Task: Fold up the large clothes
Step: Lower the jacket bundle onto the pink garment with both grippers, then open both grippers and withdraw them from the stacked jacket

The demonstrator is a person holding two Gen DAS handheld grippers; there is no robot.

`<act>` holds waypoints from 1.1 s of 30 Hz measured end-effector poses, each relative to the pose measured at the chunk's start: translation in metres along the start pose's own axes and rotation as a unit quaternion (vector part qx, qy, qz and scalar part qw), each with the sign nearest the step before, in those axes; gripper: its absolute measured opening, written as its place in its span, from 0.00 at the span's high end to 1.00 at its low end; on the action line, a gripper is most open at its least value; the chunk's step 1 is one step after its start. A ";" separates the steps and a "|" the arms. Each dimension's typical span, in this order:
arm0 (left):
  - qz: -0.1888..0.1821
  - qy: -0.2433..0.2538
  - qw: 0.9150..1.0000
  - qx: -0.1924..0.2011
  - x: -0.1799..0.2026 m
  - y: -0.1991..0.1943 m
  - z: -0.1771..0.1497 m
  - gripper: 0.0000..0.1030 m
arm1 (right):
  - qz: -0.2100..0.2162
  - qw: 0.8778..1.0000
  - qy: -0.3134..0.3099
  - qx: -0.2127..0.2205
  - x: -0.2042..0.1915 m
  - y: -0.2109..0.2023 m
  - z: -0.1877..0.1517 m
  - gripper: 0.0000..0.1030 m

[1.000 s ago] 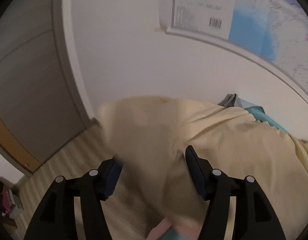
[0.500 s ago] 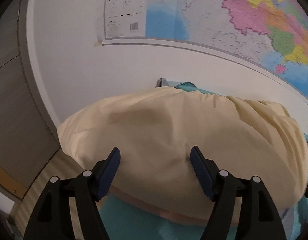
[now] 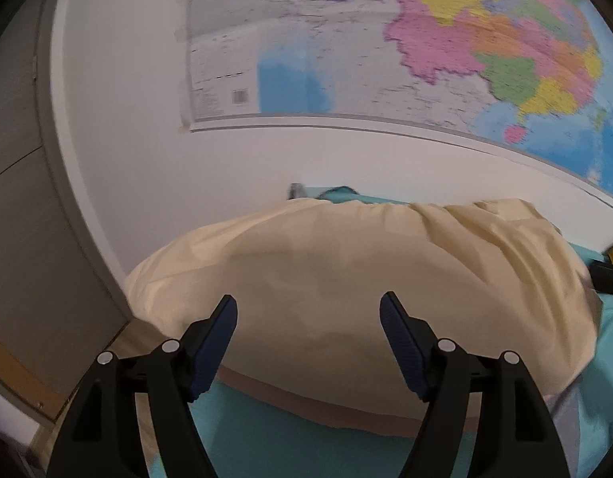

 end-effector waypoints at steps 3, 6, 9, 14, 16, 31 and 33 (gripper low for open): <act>-0.007 -0.001 1.000 -0.013 0.006 0.006 -0.006 0.30 | -0.003 0.999 0.016 -0.037 0.010 0.030 -0.006 0.51; -0.009 -0.008 1.000 -0.024 0.006 0.013 -0.013 0.27 | -0.004 0.998 0.031 -0.060 0.019 0.045 -0.019 0.54; 0.000 -0.003 1.000 -0.024 0.005 0.014 -0.016 0.24 | -0.007 0.998 0.036 -0.060 0.020 0.037 -0.024 0.54; -0.008 -0.012 1.000 -0.018 0.007 0.002 -0.015 0.25 | 0.011 0.999 0.033 -0.027 0.007 0.004 -0.016 0.54; -0.031 -0.009 0.999 -0.011 0.015 -0.007 -0.015 0.24 | 0.026 0.999 0.005 -0.025 -0.008 -0.005 -0.021 0.54; -0.036 -0.001 0.999 -0.017 0.037 -0.024 -0.029 0.14 | 0.002 0.999 -0.031 -0.037 -0.037 -0.015 -0.060 0.35; -0.042 -0.008 0.999 -0.011 0.042 -0.038 -0.032 0.09 | -0.001 0.999 -0.039 -0.020 -0.043 -0.029 -0.063 0.31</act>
Point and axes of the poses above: each gripper's, at about its wrist camera, not at the fingertips, and y roughly the way its jaws point, x to its right, z to its top, the point moved 7 cm from there along y, roughly the way its jaws point, and after that the axes turned 10 degrees about x, right-handed, at the moved point
